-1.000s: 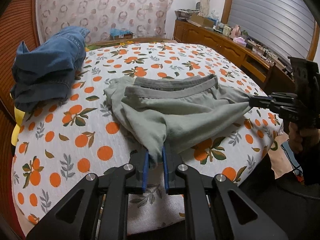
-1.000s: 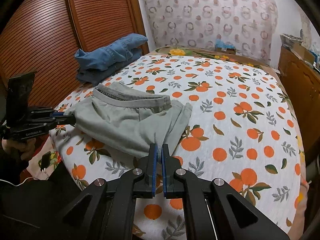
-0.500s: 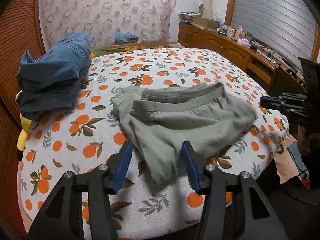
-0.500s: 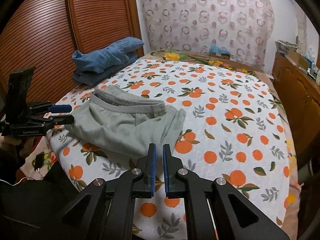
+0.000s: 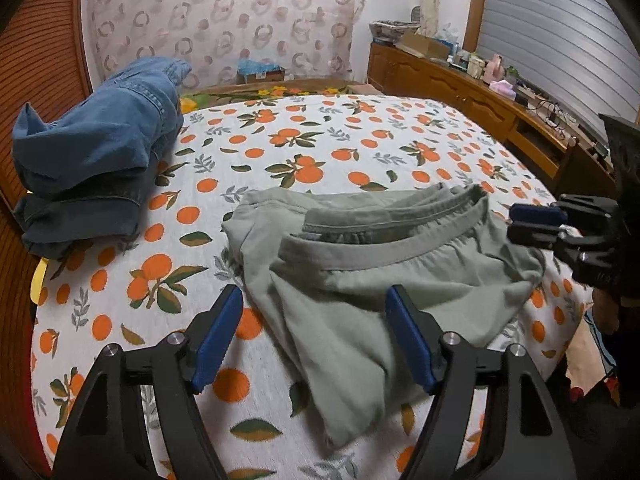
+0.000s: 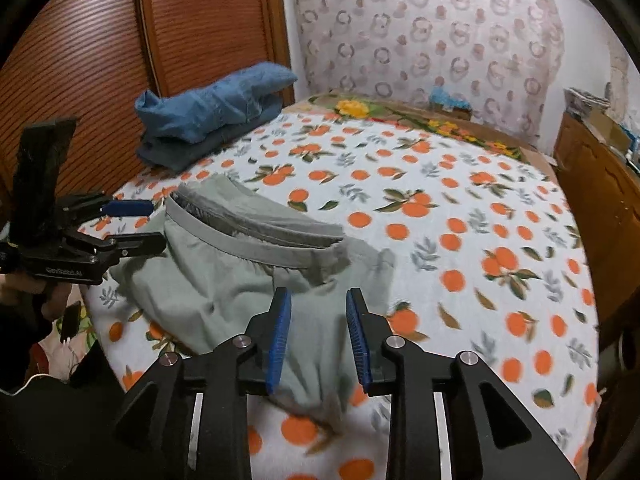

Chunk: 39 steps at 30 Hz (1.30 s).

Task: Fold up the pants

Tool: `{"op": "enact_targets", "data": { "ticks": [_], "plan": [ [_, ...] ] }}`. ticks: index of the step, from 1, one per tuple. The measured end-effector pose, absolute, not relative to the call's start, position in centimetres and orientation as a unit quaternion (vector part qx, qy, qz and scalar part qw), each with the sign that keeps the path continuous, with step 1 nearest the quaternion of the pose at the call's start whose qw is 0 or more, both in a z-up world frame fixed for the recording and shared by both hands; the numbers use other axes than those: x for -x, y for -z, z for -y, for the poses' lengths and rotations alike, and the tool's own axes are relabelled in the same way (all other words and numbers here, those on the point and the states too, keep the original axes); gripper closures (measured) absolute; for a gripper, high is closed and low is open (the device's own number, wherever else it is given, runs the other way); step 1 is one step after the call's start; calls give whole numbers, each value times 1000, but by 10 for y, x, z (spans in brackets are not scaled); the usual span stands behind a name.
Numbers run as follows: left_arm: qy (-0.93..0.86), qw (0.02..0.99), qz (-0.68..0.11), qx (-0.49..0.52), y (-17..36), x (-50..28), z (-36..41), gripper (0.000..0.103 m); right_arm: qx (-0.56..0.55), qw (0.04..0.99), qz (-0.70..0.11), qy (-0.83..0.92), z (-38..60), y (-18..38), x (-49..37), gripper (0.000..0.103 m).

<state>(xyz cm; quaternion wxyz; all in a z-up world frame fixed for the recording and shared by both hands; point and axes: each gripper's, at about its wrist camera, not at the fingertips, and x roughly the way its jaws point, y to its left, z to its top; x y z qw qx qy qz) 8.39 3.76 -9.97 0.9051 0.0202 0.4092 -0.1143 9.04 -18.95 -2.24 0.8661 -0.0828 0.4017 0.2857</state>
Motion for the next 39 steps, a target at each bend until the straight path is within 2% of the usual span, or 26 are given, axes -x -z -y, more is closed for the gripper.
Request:
{"op": "enact_targets", "data": {
  "ticks": [6, 10, 14, 15, 17, 23, 34, 39],
  "plan": [
    [109, 903, -415, -24, 106, -90, -37, 28, 100, 860, -423, -266, 181, 40, -102, 72],
    [109, 903, -415, -23, 107, -90, -37, 28, 93, 863, -429, -250, 182, 44, -105, 61],
    [112, 905, -409, -21, 106, -91, -37, 29, 90, 870, -420, -244, 180, 46, -102, 57],
    [114, 906, -408, -21, 106, -92, -37, 31, 92, 871, -417, -241, 179, 47, -101, 56],
    [120, 906, -406, -16, 105, -93, -37, 41, 95, 873, -415, -238, 180, 48, -97, 55],
    [129, 906, -402, -11, 103, -99, -38, 54, 96, 872, -415, -240, 183, 48, -92, 54],
    [141, 907, -397, 1, 99, -114, -43, 59, 95, 869, -403, -272, 186, 30, -109, 54],
    [142, 904, -403, -3, 101, -118, -41, 74, 101, 861, -411, -281, 182, 34, -129, 59]
  ]
}}
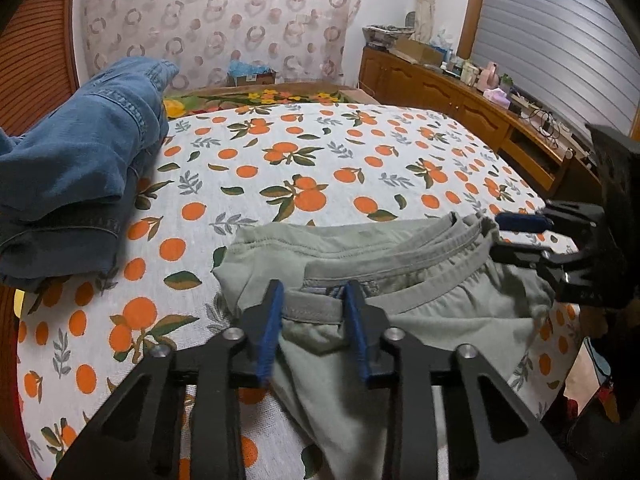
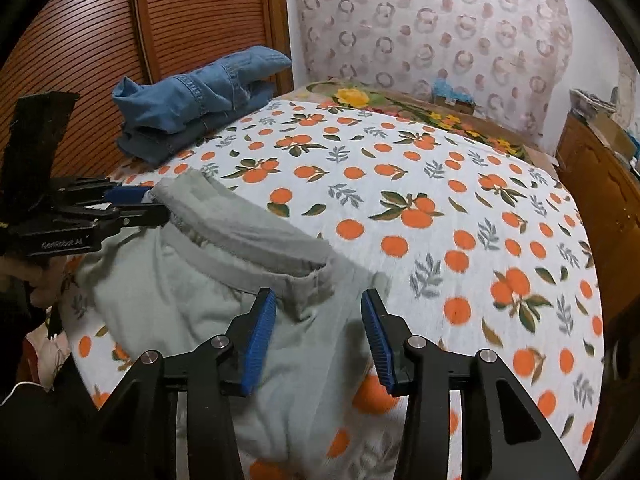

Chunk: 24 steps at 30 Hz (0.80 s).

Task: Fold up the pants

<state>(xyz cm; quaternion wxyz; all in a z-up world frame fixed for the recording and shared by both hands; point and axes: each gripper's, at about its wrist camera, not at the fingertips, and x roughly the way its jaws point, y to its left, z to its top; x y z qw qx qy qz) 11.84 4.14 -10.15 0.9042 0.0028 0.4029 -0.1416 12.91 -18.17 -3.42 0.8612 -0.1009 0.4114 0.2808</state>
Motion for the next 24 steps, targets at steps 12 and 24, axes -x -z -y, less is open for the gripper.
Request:
{"op": "enact_targets", "data": {
  "ticks": [12, 24],
  "plan": [
    [147, 926, -348, 20, 71, -110, -44, 92, 51, 883, -356, -300, 191, 13, -131, 95],
    [119, 918, -378, -2, 82, -113, -43, 73, 81, 877, -411, -236, 169, 45, -159, 95]
  ]
}}
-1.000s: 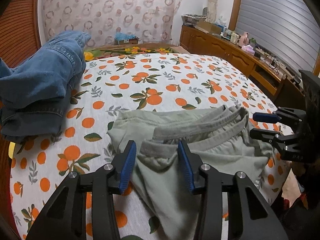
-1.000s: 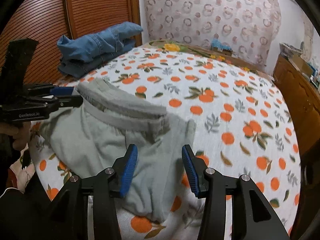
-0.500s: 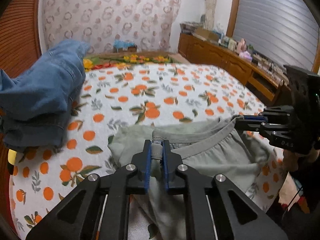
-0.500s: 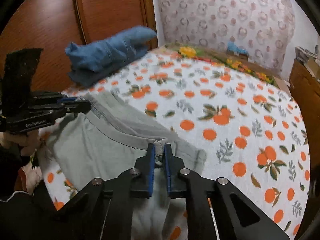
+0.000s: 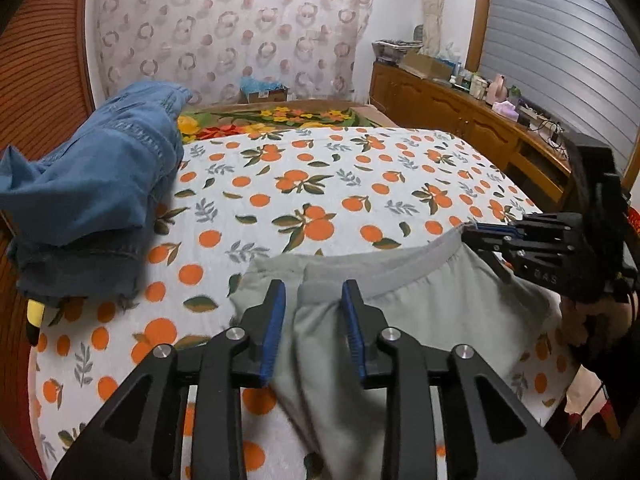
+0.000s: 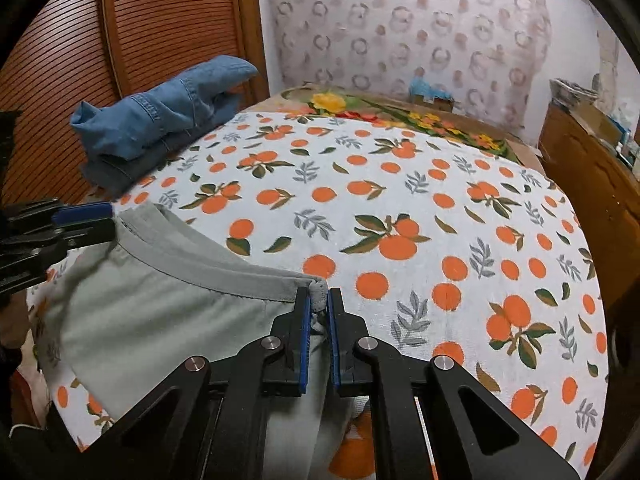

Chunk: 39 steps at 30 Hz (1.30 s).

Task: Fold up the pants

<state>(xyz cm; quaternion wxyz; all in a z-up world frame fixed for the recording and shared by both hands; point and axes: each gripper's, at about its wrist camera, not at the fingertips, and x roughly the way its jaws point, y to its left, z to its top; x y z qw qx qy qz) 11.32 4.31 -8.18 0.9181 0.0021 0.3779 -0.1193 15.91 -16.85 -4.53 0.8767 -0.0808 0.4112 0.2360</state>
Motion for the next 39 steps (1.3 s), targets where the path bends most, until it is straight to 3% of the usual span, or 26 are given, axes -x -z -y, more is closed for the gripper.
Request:
{"op": "enact_targets", "data": {
  "ticks": [10, 12, 13, 17, 21, 27, 29, 30, 36, 39],
  "plan": [
    [139, 901, -412, 7, 105, -123, -42, 72, 81, 875, -413, -238, 168, 48, -162, 95],
    [148, 904, -401, 11, 101, -125, -42, 90, 79, 874, -415, -239, 169, 49, -163, 95],
    [150, 906, -397, 14, 98, -126, -42, 93, 79, 874, -415, -240, 170, 48, -163, 95],
    [140, 922, -359, 28, 77, -128, -46, 94, 85, 874, -415, -239, 168, 49, -163, 95],
    [126, 918, -376, 5, 81, -134, -41, 94, 89, 874, -414, -238, 167, 49, -162, 95],
    [107, 910, -400, -6, 94, -133, -44, 76, 79, 877, -410, -238, 172, 47, -162, 95],
    [105, 911, -399, -9, 94, -129, -46, 53, 75, 878, -407, -241, 174, 44, -159, 94],
    [108, 911, -397, -9, 94, -127, -48, 50, 74, 879, -406, -241, 175, 41, -158, 92],
    [107, 912, -397, -3, 93, -110, -56, 46, 75, 883, -392, -245, 183, 26, -140, 77],
    [102, 913, -395, 1, 94, -97, -60, 46, 66, 883, -392, -250, 192, 23, -127, 74]
  ]
}}
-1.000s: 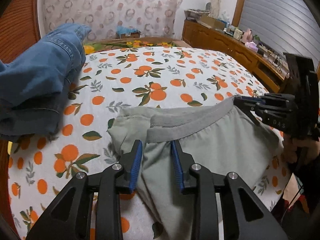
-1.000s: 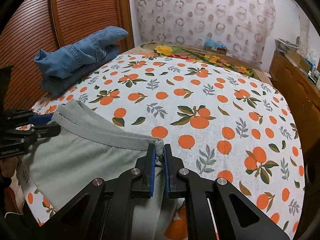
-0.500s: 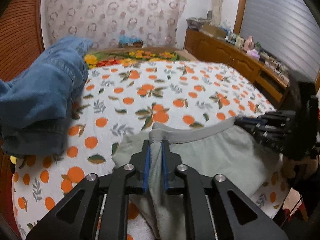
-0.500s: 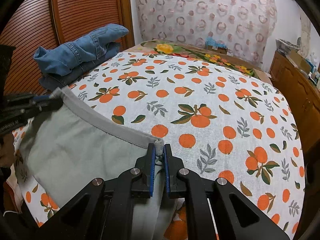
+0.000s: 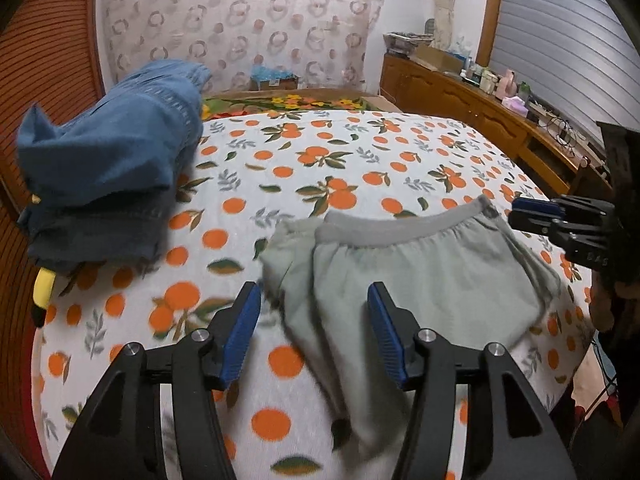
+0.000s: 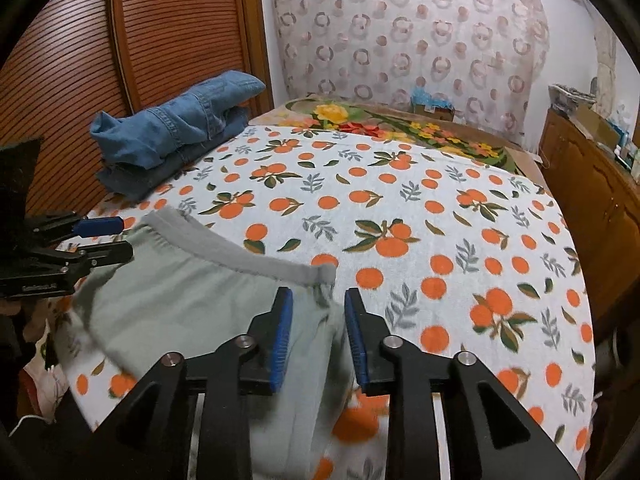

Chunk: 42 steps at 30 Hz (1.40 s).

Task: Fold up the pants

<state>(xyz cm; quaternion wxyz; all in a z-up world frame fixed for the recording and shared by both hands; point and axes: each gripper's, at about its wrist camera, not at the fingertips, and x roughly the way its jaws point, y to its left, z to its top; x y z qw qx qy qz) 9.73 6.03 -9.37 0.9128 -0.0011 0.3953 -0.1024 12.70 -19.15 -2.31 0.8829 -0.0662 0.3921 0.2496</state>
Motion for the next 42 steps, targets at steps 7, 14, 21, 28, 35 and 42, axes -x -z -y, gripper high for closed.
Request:
{"op": "enact_targets", "data": {
  "ticks": [7, 14, 21, 28, 35, 42],
  "plan": [
    [103, 914, -391, 11, 92, -63, -71, 46, 52, 877, -404, -255, 214, 22, -91, 73],
    [123, 913, -388, 22, 92, -38, -70, 56, 44, 871, -411, -266, 224, 21, -69, 73],
    [137, 901, -411, 26, 109, -29, -61, 67, 27, 864, -427, -267, 231, 32, -68, 73],
    [146, 898, -414, 30, 113, -31, -55, 78, 21, 855, -433, -283, 226, 38, -70, 79],
    [143, 903, -403, 31, 110, -31, -54, 95, 41, 871, -406, -273, 231, 31, -65, 100],
    [135, 906, -400, 32, 105, -30, -62, 96, 39, 877, -404, -258, 244, 31, -61, 101]
  ]
}}
